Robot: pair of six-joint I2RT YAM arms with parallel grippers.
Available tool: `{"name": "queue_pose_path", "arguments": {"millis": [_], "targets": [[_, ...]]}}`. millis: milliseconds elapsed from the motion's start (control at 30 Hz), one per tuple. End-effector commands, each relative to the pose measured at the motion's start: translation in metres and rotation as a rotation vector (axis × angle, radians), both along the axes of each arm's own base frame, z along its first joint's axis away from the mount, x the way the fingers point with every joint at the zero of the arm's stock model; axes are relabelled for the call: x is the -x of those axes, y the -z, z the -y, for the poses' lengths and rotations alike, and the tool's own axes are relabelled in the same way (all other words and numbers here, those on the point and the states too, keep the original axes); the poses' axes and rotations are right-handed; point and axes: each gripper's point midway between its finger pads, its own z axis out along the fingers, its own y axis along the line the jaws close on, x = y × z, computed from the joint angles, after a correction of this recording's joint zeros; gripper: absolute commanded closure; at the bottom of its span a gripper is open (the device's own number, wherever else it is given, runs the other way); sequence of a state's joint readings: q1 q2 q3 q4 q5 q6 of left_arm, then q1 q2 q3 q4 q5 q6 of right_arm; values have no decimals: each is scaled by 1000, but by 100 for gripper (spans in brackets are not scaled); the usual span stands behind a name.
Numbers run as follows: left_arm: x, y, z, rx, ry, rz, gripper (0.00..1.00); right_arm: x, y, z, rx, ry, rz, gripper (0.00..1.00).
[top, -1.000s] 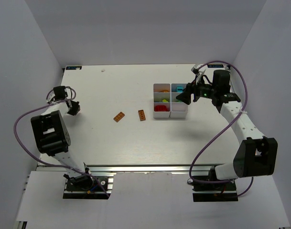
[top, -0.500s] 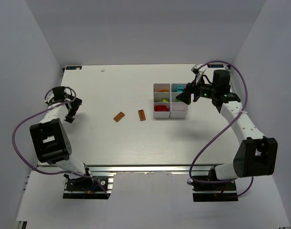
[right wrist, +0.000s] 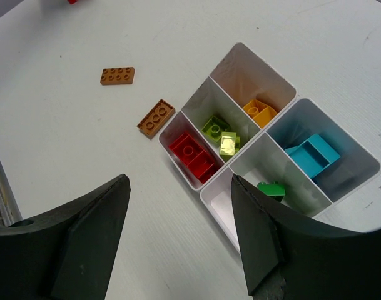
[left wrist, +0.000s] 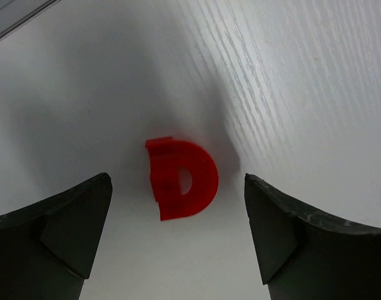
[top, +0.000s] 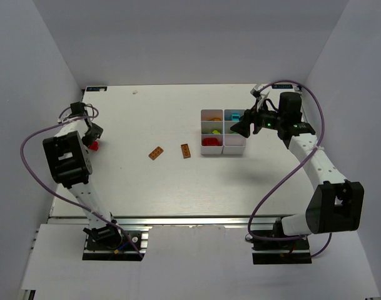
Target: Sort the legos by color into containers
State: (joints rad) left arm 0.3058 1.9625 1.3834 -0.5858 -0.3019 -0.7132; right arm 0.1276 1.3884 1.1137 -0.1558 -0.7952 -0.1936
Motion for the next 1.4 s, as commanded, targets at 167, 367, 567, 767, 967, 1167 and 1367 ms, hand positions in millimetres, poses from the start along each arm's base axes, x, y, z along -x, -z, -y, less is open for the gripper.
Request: {"name": "queue_pose_path", "arguments": {"millis": [167, 367, 567, 767, 967, 1167, 1367], "targets": [[-8, 4, -8, 6, 35, -98, 7, -2, -8, -2, -5, -9, 45, 29], [-3, 18, -4, 33, 46, -147, 16, -5, -5, -3, -8, -6, 42, 29], [8, 19, 4, 57, 51, -143, 33, -7, -8, -4, -18, -7, 51, 29], [16, 14, 17, 99, 61, -97, 57, -7, -9, -4, -25, -9, 55, 29], [11, -17, 57, 189, 132, 77, 73, -4, -13, -5, -28, -13, 65, 29], [2, -82, 158, 292, 346, 288, 75, -3, -18, -4, -28, -9, 78, 29], [17, -132, 280, 470, 563, 462, 76, -4, -24, -4, -32, -2, 84, 29]]}}
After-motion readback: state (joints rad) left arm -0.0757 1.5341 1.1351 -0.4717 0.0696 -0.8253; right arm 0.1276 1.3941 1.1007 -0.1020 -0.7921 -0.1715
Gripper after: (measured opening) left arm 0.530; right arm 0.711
